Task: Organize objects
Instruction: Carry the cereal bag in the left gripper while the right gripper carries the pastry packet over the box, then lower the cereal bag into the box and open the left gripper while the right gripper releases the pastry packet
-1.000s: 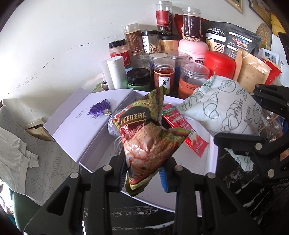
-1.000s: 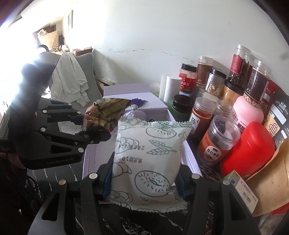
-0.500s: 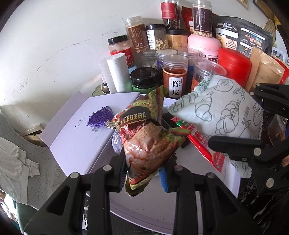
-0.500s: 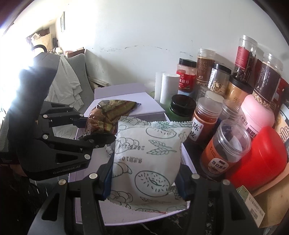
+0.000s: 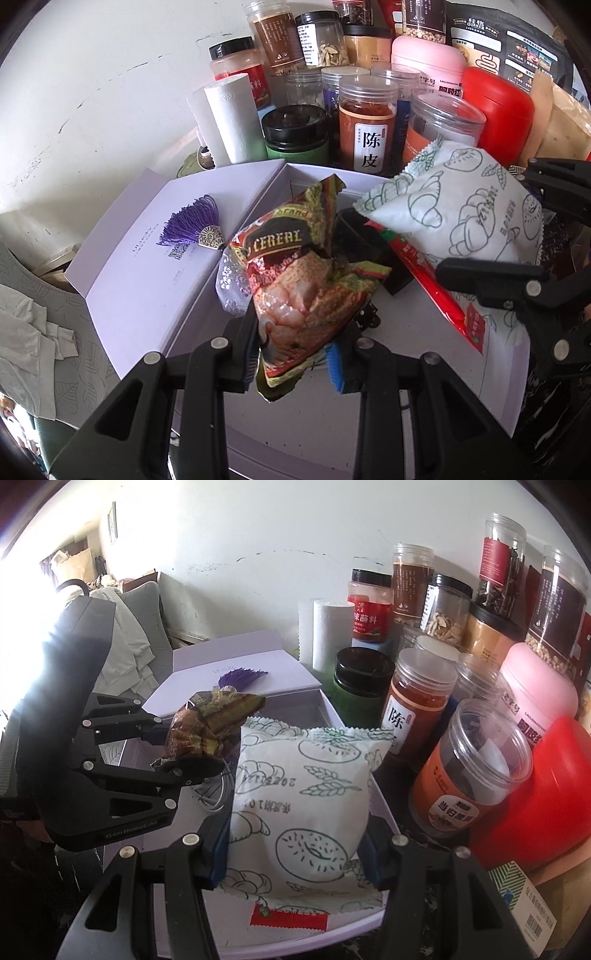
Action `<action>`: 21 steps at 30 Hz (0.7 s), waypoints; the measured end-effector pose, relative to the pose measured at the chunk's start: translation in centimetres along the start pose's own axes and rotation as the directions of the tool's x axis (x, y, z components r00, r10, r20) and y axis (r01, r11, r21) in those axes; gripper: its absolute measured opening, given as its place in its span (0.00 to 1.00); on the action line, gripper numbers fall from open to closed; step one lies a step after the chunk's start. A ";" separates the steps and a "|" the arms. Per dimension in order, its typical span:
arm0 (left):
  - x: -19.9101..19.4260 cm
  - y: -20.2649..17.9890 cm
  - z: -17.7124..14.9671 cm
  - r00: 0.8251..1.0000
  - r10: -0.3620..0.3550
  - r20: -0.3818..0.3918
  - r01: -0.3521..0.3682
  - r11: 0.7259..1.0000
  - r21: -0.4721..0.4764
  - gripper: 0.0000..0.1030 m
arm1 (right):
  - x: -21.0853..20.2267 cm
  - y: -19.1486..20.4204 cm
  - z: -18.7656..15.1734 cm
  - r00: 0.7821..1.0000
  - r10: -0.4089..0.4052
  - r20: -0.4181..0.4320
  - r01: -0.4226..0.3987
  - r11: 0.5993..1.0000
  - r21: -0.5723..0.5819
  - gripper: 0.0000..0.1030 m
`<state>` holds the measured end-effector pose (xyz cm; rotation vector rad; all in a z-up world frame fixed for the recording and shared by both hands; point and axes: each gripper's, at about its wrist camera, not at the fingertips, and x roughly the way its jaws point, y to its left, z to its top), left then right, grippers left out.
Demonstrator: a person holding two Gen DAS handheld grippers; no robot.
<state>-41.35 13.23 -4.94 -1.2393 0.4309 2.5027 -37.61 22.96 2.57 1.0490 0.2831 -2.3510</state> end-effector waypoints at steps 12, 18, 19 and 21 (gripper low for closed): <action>2.3 -1.1 -0.6 0.999 0.022 -0.046 -0.021 0.999 0.032 0.28 | 2.3 -0.1 -0.2 0.999 -0.007 -0.045 0.008 1.000 0.014 0.55; 3.0 -0.9 -0.8 0.998 0.014 -0.062 -0.012 1.000 0.026 0.28 | 2.8 -0.2 -0.5 0.999 -0.010 -0.051 0.011 1.000 0.013 0.55; 3.0 -0.9 -0.8 0.998 0.013 -0.062 -0.012 1.000 0.025 0.28 | 2.7 -0.2 -0.5 0.999 -0.011 -0.052 0.012 1.000 0.013 0.55; 3.0 -0.8 -0.8 0.998 0.011 -0.063 -0.009 1.000 0.023 0.28 | 2.8 -0.1 -0.4 0.998 -0.015 -0.053 0.015 1.000 0.008 0.55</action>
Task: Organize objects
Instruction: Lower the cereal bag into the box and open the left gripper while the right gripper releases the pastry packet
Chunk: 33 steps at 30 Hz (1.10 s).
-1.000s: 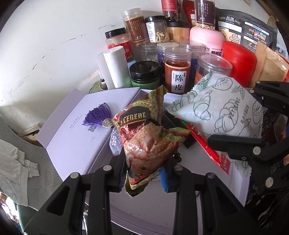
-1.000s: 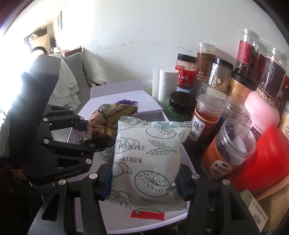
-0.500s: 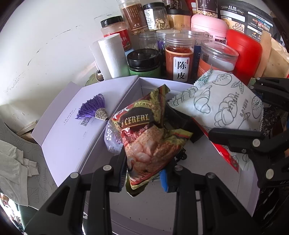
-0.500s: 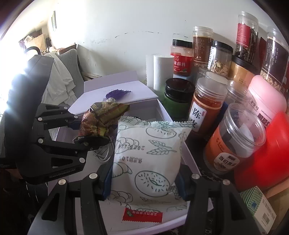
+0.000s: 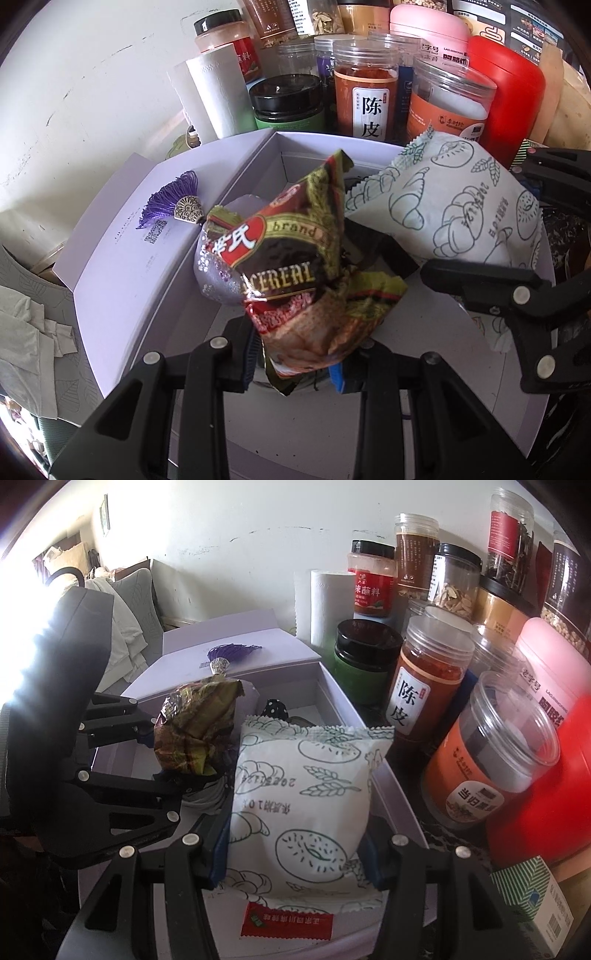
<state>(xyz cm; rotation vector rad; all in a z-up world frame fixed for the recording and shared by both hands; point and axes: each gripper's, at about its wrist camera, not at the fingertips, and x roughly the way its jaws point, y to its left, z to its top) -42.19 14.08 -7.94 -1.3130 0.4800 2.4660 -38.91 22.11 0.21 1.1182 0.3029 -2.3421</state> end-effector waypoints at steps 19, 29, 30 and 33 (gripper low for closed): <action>-2.4 0.1 0.7 0.997 0.052 0.055 -0.051 0.999 -0.016 0.42 | -0.8 0.0 0.0 0.994 -0.107 -0.020 0.107 0.994 -0.008 0.62; -3.6 0.9 0.7 0.994 0.073 0.085 -0.068 0.996 -0.054 0.50 | -2.1 0.0 0.3 0.986 -0.162 0.026 0.162 0.987 -0.007 0.63; -3.8 0.9 0.7 0.993 0.074 0.089 -0.069 0.996 -0.057 0.50 | -2.4 -0.1 0.3 0.986 -0.163 0.039 0.163 0.987 -0.002 0.63; -4.4 0.8 0.5 0.992 0.077 0.101 -0.072 0.996 -0.058 0.50 | -3.0 -0.3 0.2 0.987 -0.150 0.058 0.150 0.989 0.010 0.63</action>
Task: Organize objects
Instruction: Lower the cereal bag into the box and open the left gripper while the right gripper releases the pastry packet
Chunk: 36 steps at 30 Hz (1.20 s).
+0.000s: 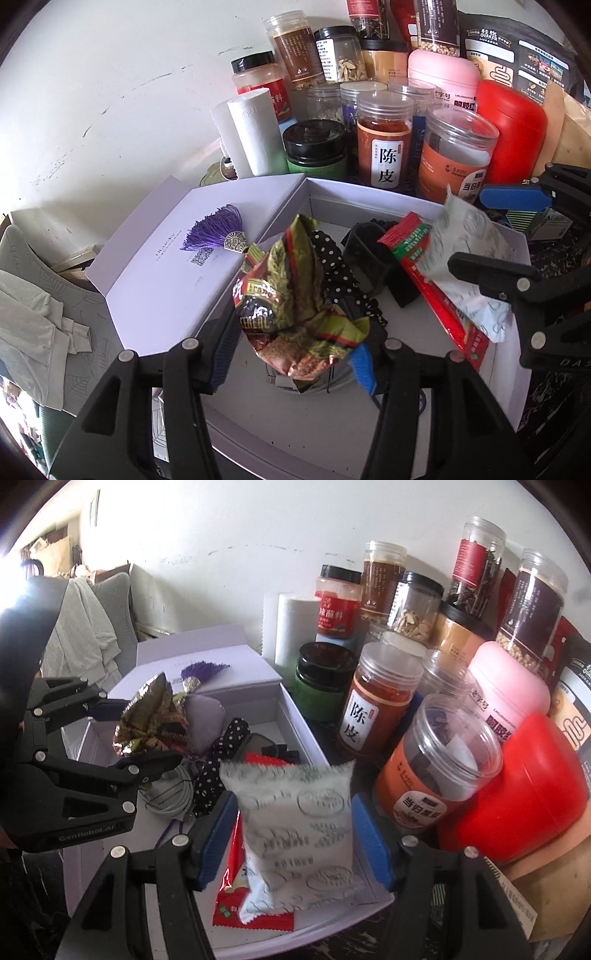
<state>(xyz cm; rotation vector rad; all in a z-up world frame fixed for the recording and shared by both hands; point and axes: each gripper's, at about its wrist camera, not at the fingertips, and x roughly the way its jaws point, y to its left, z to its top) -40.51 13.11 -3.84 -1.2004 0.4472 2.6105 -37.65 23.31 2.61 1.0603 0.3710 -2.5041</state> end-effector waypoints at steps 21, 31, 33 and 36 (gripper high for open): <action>-5.2 0.6 -0.3 0.995 0.042 0.087 -0.035 0.996 -0.080 0.82 | -1.3 0.9 -1.3 1.000 0.006 -0.019 -0.005 1.000 0.006 0.33; -5.5 0.7 -0.8 0.998 0.014 0.056 -0.008 0.994 -0.106 0.82 | -2.4 0.6 -1.2 1.000 -0.003 -0.008 0.003 1.000 0.026 0.33; -5.9 0.7 -0.9 0.998 0.013 0.055 -0.006 0.994 -0.113 0.82 | -2.8 0.8 -1.1 1.000 0.000 -0.004 0.000 1.000 0.023 0.37; -6.8 0.9 -1.0 0.999 0.014 0.052 -0.007 0.991 -0.131 0.83 | -3.8 0.9 -1.0 1.000 -0.013 0.017 0.012 1.000 0.028 0.68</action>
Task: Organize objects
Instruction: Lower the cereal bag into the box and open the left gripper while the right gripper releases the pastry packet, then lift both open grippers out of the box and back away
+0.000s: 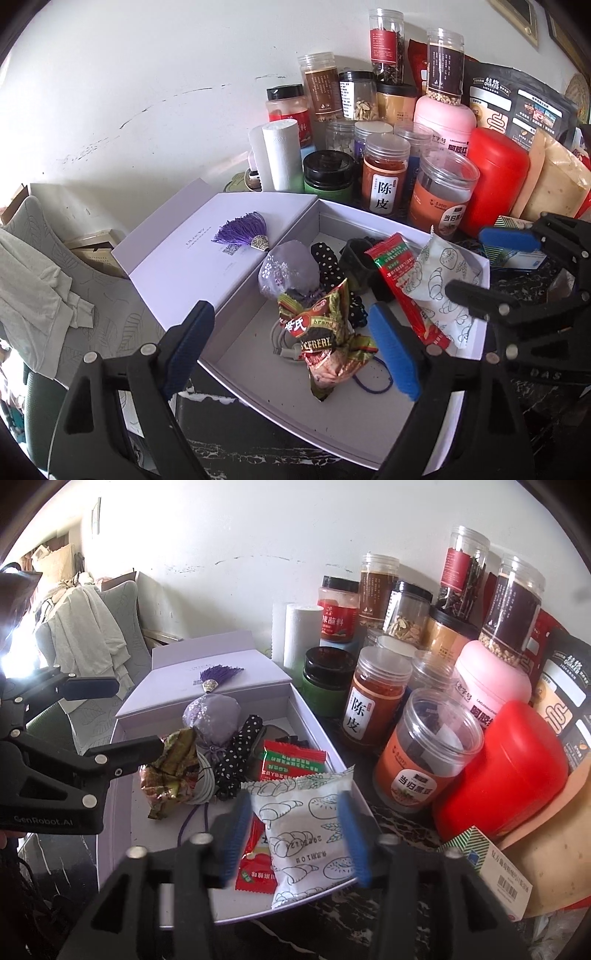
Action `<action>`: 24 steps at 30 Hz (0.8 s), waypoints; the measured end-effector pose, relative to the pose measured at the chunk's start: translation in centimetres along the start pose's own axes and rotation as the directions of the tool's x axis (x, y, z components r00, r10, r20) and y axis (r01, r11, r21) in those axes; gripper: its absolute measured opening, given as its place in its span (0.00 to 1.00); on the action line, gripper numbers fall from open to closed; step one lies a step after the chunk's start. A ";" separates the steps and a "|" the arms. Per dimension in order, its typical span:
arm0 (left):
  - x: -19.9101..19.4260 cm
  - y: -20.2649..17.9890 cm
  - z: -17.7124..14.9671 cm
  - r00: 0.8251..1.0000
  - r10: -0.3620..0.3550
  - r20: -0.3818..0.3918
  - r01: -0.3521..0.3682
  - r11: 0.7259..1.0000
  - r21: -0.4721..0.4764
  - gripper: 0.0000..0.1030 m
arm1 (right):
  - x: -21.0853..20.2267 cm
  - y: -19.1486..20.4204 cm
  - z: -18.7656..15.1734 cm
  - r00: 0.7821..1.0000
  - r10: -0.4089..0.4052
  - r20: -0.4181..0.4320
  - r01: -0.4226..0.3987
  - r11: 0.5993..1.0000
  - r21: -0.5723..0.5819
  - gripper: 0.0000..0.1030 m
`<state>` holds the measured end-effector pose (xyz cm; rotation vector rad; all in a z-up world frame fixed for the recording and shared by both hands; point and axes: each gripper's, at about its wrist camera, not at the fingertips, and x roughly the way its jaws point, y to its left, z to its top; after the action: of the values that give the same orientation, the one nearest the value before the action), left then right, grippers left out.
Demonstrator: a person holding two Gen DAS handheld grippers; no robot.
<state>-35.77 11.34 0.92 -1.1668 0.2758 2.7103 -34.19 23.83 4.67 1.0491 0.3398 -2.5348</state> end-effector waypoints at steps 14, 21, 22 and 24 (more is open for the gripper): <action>-6.4 2.1 -1.6 0.998 0.066 0.010 -0.064 0.993 -0.097 0.90 | -5.9 -0.2 0.3 0.996 -0.076 0.041 0.073 0.995 0.069 0.92; -11.2 1.7 -3.0 0.996 0.076 0.040 -0.071 0.992 -0.101 0.90 | -10.2 0.9 -0.2 0.994 -0.078 0.074 0.073 0.995 0.066 0.92; -12.1 1.6 -3.2 0.996 0.075 0.045 -0.070 0.992 -0.104 0.90 | -10.8 1.2 -0.3 0.994 -0.079 0.078 0.074 0.995 0.064 0.92; -13.5 1.5 -3.6 0.996 0.065 0.058 -0.059 0.992 -0.113 0.90 | -12.2 1.7 -0.5 0.993 -0.079 0.092 0.073 0.995 0.061 0.92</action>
<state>-24.45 7.81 8.53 -1.1179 0.1571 2.8429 -25.19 25.55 12.91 0.9497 0.2868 -2.6665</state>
